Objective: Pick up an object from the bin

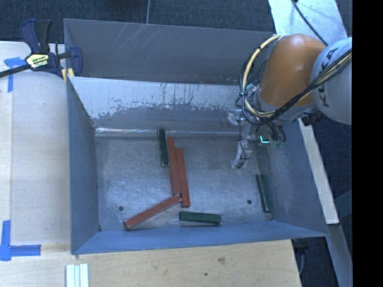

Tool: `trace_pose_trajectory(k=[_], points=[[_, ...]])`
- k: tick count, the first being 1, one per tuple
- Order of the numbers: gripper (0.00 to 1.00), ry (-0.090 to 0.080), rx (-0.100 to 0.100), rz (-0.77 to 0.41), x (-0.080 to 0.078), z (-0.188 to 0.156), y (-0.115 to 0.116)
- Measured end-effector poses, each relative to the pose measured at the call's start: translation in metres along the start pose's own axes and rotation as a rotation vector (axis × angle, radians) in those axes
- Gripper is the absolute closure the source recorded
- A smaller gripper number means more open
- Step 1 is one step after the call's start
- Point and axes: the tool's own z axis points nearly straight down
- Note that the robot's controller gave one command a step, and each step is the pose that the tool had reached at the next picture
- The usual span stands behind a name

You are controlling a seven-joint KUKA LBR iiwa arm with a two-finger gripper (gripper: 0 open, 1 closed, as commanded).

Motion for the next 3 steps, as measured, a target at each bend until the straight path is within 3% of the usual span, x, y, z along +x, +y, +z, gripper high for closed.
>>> trace_pose_trajectory(k=[1,2,3], points=[[0.0,0.0,-0.003,-0.063,0.02,0.065,0.073],[0.0,-0.013,0.0,-0.412,0.057,-0.016,0.125],[0.0,-0.003,0.001,-0.902,0.039,0.054,0.144]])
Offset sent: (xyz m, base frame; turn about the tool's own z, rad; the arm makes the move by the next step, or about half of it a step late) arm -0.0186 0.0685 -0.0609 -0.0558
